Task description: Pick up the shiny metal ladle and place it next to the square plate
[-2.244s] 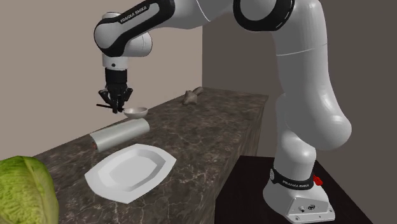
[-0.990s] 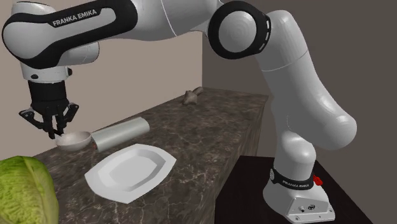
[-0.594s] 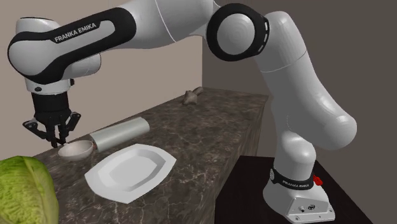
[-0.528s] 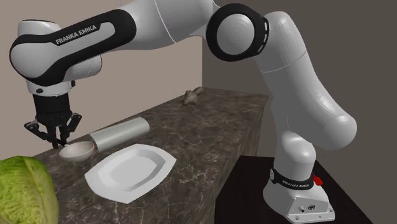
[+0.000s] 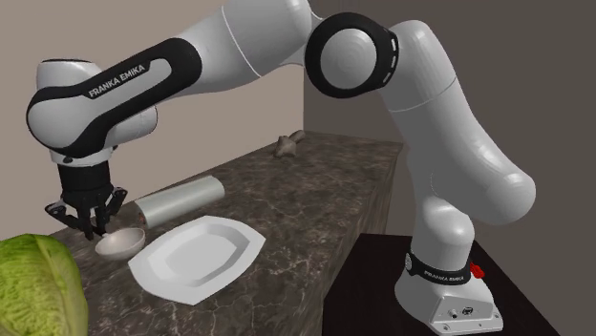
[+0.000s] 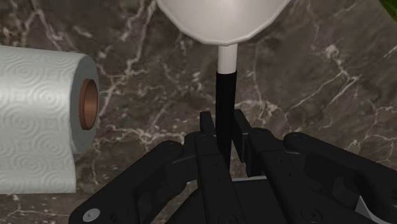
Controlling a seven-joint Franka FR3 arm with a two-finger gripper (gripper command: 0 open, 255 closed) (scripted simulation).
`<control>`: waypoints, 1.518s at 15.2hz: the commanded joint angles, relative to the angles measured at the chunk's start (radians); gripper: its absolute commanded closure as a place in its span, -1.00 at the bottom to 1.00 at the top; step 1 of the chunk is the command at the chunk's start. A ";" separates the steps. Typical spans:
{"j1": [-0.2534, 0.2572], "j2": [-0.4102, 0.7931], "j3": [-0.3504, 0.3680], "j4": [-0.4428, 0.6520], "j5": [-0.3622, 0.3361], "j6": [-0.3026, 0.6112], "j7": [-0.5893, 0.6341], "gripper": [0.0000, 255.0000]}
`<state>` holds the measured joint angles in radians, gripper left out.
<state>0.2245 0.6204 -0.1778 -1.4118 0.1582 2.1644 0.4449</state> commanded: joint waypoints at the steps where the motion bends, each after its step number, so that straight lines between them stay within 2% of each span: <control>1: -0.002 0.014 0.002 -0.004 0.003 0.018 -0.003 1.00; 8: -0.002 0.014 0.002 -0.004 0.003 0.018 -0.003 1.00; 9: -0.002 0.014 0.002 -0.005 0.003 0.018 -0.003 -1.00; 14: -0.002 0.014 0.002 -0.005 0.003 0.018 -0.003 -1.00; 18: 0.002 -0.053 -0.007 0.014 -0.010 -0.067 0.004 -1.00; 23: 0.002 -0.053 -0.007 0.014 -0.010 -0.067 0.004 -1.00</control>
<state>0.2263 0.5670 -0.1845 -1.3986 0.1484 2.0984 0.4489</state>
